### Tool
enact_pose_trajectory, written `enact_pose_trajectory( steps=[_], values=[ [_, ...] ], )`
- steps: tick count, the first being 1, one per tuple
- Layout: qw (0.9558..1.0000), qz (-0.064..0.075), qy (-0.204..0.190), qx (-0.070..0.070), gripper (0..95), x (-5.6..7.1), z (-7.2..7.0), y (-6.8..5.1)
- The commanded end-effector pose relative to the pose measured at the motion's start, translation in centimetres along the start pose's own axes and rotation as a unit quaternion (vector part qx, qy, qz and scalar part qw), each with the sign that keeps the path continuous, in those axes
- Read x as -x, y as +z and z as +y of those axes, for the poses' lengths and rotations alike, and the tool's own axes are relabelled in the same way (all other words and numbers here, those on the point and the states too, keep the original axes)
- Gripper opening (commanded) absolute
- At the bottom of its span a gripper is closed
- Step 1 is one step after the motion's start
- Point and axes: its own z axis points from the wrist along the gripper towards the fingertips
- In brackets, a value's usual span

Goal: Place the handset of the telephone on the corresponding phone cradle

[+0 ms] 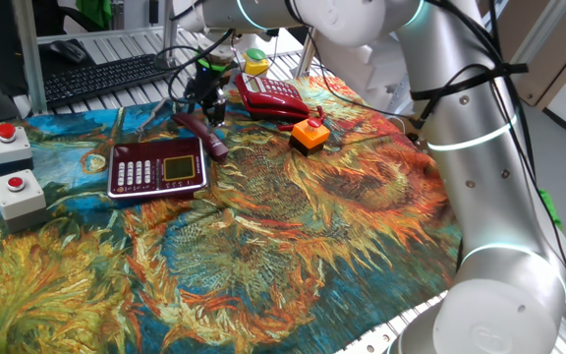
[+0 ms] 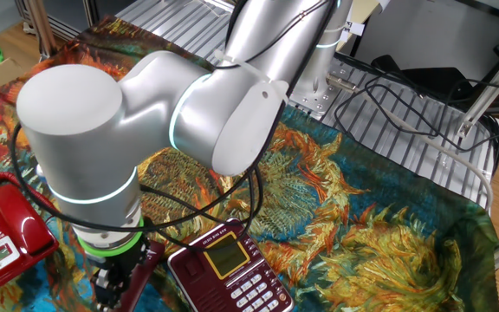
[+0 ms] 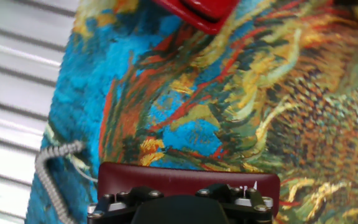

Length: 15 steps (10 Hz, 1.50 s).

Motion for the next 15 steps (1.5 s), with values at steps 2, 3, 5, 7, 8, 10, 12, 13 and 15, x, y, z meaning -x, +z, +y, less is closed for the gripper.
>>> enact_pose_trajectory(
  steps=[2,3,5,7,8,10,12,13,15],
  values=[
    [0.9993,0.001,0.036,0.001,95.0,0.0,0.1,0.5],
    [0.9990,0.001,0.045,0.001,95.0,0.0,0.2,0.7],
    [0.9982,0.002,0.060,0.002,95.0,0.0,0.2,0.9],
    [0.9974,0.004,0.072,0.004,95.0,0.0,0.2,1.0],
    [0.9970,0.005,0.077,0.004,95.0,0.0,0.3,1.1],
    [0.9958,0.010,0.091,0.004,95.0,-0.3,0.3,1.3],
    [0.9947,0.009,0.103,0.004,95.0,-0.5,0.3,1.4],
    [0.9938,0.006,0.111,0.004,95.0,-0.5,0.4,1.3],
    [0.9916,0.006,0.129,0.004,95.0,-0.6,0.4,1.3]
  ],
)
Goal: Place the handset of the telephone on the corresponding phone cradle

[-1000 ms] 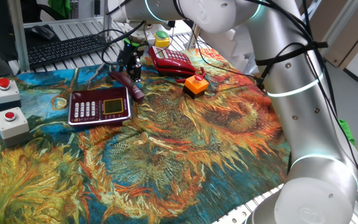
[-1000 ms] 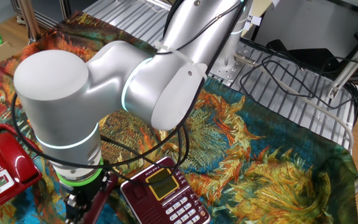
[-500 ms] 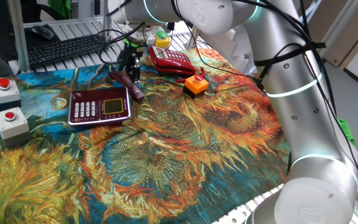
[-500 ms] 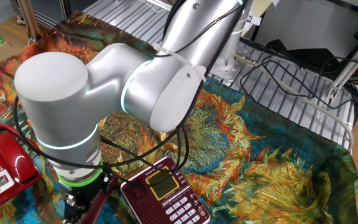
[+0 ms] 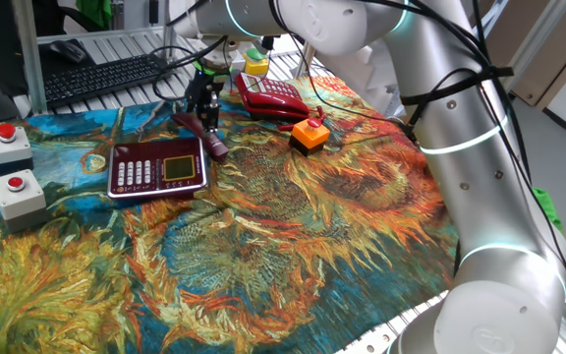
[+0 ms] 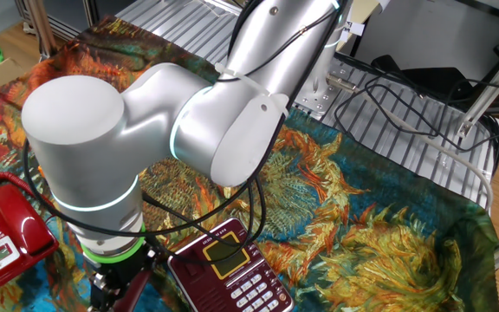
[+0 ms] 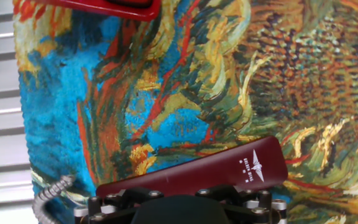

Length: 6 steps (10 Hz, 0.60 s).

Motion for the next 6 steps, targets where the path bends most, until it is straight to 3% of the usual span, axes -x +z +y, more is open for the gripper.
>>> enact_pose_trajectory(
  steps=[1,6],
  values=[
    [0.9997,-0.002,0.023,0.001,95.0,-0.01,-0.08,-0.02],
    [0.9985,-0.004,0.054,0.000,95.0,-0.01,-0.06,-0.03]
  ],
)
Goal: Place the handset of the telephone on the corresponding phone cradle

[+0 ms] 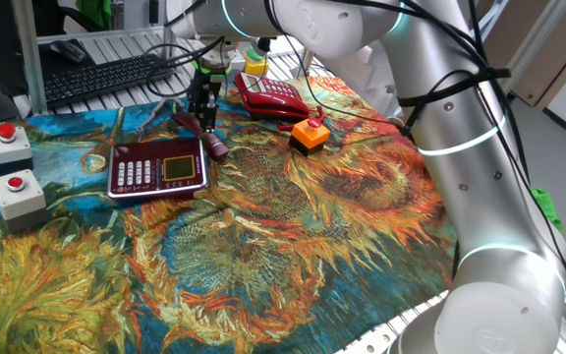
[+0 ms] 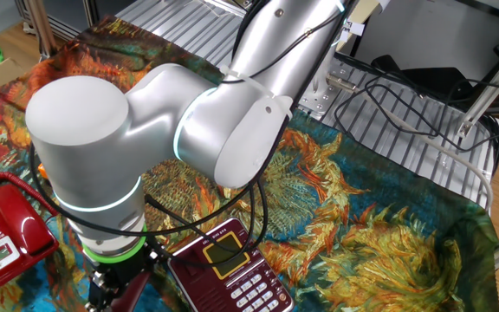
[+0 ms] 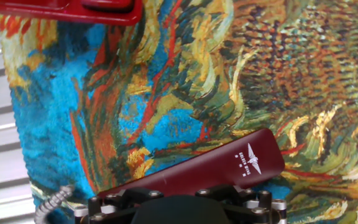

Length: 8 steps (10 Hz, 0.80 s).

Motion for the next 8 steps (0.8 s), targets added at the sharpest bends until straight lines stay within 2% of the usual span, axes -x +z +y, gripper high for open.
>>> enact_pose_trajectory(
  steps=[1,4,8],
  values=[
    [0.9999,0.001,0.013,0.000,95.0,-0.03,0.05,0.01],
    [0.9993,-0.001,0.036,0.001,95.0,-0.03,0.05,0.01],
    [0.9991,0.000,0.041,0.008,95.0,-0.03,0.06,0.03]
  ],
)
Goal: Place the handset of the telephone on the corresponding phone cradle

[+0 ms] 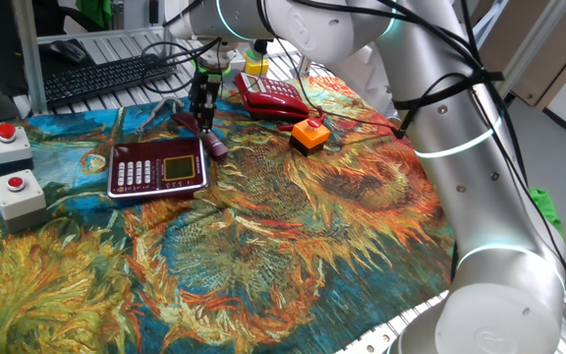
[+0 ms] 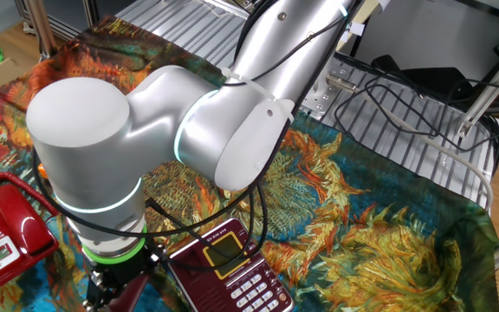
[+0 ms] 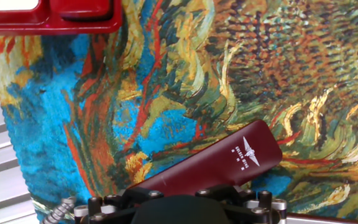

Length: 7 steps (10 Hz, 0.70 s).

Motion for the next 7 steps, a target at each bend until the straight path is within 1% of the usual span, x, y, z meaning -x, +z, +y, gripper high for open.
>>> enact_pose_trajectory(
  steps=[1,2,3,7],
  values=[
    [1.0000,0.002,0.004,0.003,95.0,-0.01,-0.03,-0.02],
    [1.0000,0.002,0.007,0.006,95.0,-0.01,-0.02,0.03],
    [0.9999,0.003,0.011,0.009,76.0,-0.01,0.00,0.04],
    [0.9997,0.005,0.019,0.013,76.0,-0.01,0.29,0.09]
  ],
)
